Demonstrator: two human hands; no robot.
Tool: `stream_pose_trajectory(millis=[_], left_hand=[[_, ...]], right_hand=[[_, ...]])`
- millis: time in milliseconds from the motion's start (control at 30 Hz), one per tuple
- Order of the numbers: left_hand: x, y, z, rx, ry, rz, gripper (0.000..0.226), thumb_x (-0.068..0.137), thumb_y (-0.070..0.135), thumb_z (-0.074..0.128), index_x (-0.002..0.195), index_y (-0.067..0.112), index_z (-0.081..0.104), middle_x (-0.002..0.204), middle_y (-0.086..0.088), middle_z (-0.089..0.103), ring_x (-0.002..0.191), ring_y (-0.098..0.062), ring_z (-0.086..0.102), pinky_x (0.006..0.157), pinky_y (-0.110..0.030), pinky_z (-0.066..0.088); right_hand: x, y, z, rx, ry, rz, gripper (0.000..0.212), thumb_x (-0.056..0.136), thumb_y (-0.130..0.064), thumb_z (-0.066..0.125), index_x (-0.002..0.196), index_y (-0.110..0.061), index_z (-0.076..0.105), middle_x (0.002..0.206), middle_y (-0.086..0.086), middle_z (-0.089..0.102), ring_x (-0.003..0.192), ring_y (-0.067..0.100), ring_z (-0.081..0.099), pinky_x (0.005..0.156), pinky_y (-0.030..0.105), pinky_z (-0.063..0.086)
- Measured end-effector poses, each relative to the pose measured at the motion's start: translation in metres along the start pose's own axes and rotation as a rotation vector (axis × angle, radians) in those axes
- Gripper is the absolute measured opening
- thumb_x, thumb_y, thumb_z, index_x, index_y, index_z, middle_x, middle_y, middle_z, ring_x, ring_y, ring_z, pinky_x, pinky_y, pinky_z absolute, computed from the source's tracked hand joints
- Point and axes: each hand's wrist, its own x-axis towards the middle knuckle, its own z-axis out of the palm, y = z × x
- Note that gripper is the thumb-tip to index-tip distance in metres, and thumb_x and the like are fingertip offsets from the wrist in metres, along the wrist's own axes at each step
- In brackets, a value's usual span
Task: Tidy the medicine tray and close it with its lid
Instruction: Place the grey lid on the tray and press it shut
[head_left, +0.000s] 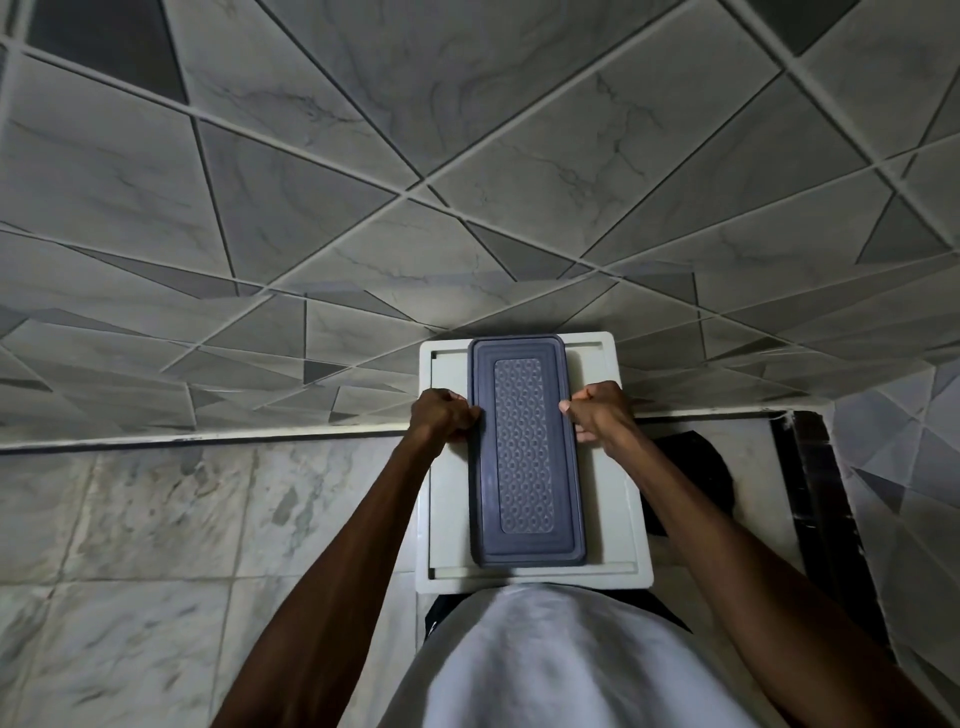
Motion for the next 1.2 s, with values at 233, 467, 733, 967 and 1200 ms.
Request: stream_pose_trajectory(millis=[233,467,733,967,1200], left_hand=[[0.007,0.02,-0.008,-0.182,-0.148,0.071,0.018,0.084,0.005,0.065,0.074,0.013,0.053,0.08,-0.009,0.059,0.071,-0.018,0.056,0.07,-0.028,0.047],[0.027,0.023,0.006,0.037,0.078,0.075,0.024,0.078,0.012,0.073,0.061,0.015,0.056,0.085,-0.019,0.067,0.071,-0.029,0.065,0.075,-0.039,0.059],[0.026,0.035,-0.005,-0.032,-0.101,0.015,0.025,0.084,0.008,0.069,0.064,0.011,0.053,0.071,-0.011,0.058,0.066,-0.02,0.057,0.069,-0.033,0.053],[0.039,0.063,-0.001,-0.213,-0.117,0.083,0.02,0.091,0.028,0.06,0.075,0.019,0.052,0.084,-0.008,0.056,0.075,-0.021,0.051,0.067,-0.026,0.041],[0.063,0.071,0.009,-0.128,-0.053,0.098,0.03,0.083,0.033,0.069,0.063,0.017,0.053,0.07,-0.003,0.053,0.068,-0.018,0.046,0.063,-0.028,0.036]], right_hand=[[0.012,-0.017,-0.011,0.08,-0.144,-0.028,0.022,0.084,-0.023,0.071,0.073,-0.017,0.053,0.084,0.008,0.061,0.079,0.021,0.06,0.065,0.032,0.057],[0.025,-0.024,-0.002,0.016,-0.041,-0.044,0.024,0.081,-0.011,0.072,0.065,-0.017,0.055,0.084,0.01,0.062,0.076,0.02,0.061,0.066,0.037,0.06],[0.031,-0.034,-0.007,0.0,-0.161,0.006,0.03,0.084,-0.01,0.069,0.065,-0.016,0.047,0.063,0.005,0.049,0.041,0.012,0.052,0.034,0.017,0.041],[0.045,-0.066,-0.008,0.127,-0.165,-0.019,0.015,0.091,-0.033,0.06,0.084,-0.021,0.056,0.069,-0.002,0.048,0.057,0.009,0.041,0.035,0.016,0.037],[0.064,-0.068,0.008,0.198,-0.085,0.033,0.026,0.082,-0.033,0.072,0.101,-0.016,0.068,0.077,0.0,0.054,0.067,0.013,0.046,0.057,0.022,0.038]])
